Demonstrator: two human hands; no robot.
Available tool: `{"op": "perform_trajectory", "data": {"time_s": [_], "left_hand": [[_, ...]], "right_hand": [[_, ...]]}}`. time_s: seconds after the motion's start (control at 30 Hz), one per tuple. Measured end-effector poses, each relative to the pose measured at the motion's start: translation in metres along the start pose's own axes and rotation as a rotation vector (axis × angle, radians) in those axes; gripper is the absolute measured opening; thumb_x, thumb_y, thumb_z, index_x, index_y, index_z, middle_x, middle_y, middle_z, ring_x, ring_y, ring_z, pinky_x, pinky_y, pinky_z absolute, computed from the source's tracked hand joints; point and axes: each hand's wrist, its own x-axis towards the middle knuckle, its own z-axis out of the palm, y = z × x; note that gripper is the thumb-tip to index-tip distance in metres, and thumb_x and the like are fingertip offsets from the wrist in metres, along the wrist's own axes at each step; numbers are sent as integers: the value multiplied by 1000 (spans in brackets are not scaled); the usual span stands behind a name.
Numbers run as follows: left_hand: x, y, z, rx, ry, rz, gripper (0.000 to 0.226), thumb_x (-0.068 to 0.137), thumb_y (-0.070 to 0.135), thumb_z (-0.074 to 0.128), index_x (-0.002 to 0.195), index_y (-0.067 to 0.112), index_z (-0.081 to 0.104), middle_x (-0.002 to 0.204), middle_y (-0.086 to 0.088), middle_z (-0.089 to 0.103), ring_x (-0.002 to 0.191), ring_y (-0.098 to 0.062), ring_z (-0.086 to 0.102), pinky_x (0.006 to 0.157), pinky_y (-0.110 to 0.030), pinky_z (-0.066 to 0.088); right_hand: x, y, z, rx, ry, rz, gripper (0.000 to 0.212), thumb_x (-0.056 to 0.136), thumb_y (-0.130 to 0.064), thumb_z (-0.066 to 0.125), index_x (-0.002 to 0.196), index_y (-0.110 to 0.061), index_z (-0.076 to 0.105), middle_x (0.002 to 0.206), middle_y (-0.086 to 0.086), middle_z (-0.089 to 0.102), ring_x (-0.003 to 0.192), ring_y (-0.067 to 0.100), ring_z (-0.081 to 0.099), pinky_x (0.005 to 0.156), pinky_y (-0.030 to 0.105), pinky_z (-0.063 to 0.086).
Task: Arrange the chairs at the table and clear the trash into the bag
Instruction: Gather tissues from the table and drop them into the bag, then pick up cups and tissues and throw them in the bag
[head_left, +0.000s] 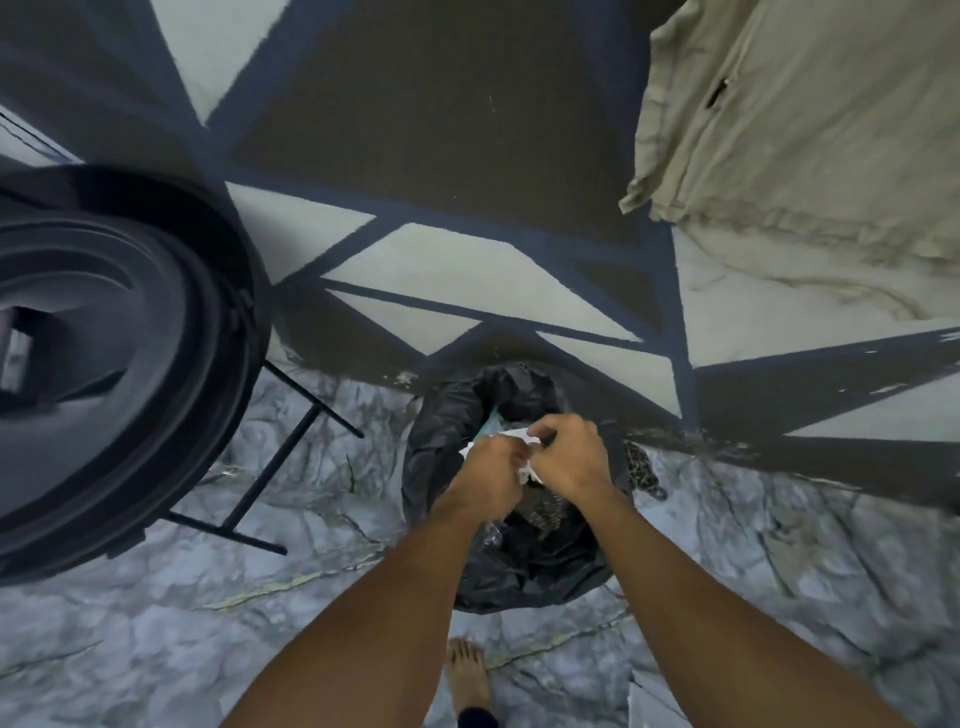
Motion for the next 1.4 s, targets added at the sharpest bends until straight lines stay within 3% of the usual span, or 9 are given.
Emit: {"op": "perform_trajectory", "data": {"time_s": [0.07,0.27,0.37,0.5,0.63,0.73,1.07,1.2,1.4], "left_hand": [[12,2,7,23,95,29,27,78,-11,56,93,4,75,70,-6,64,73,-24,59,65,-35,49],[30,4,12,97,118,33,25,82,1,71,104,13,72,85,-8,74,89,-25,59,87,-37,53],[33,8,12,101,95,73,26,75,-7,67,97,6,72,78,-11,73,79,-29,65,78,-43,58],[32,11,5,136,86,64,34,76,-1,71,106,14,71,96,-7,72,89,-27,67,80,-44,59],[7,3,-26,138,119,-19,40,78,8,73,117,15,70,113,-6,72,104,-25,66,90,-41,57],[-31,-21,-65,98,221,-94,34,76,6,69,109,12,72,105,-7,75,100,-29,69,85,-40,58],[-298,-164,-197,-70,689,-512,29,82,12,70,111,14,69,104,-1,70,101,-24,65,82,-22,44],[-438,-228,-228,-105,847,-692,39,88,19,70,127,15,64,125,-3,67,112,-22,62,92,-27,45],[-645,-299,-245,-158,1080,-932,42,80,25,67,122,19,67,122,-1,69,115,-23,63,98,-37,52]], "right_hand": [[2,13,0,-19,-12,4,34,80,-9,70,111,-19,75,115,0,74,109,21,68,95,36,56],[7,43,-1,-69,-37,-7,29,81,-10,68,106,-22,77,109,4,75,104,28,68,90,38,58],[11,48,-5,-89,-66,-21,32,82,-10,66,111,-21,76,113,9,74,106,33,67,91,40,57],[13,48,-10,-109,-100,-28,34,83,-13,67,115,-19,75,118,7,73,111,29,65,95,38,55],[8,19,-9,-117,-139,-95,34,87,-14,67,120,-17,73,121,7,72,111,27,66,95,35,54],[-6,-33,7,-139,-198,-216,32,89,-14,66,121,-16,72,125,6,70,116,26,64,99,36,53],[-166,-268,158,-305,-478,-803,29,82,-14,63,107,-22,76,104,-2,76,101,22,68,87,32,55],[-275,-344,243,-383,-619,-1020,31,85,-20,64,115,-23,73,109,-3,74,107,21,65,93,31,52],[-451,-419,373,-481,-839,-1263,37,90,-24,67,126,-20,68,124,-2,71,112,19,64,97,29,49]]}}
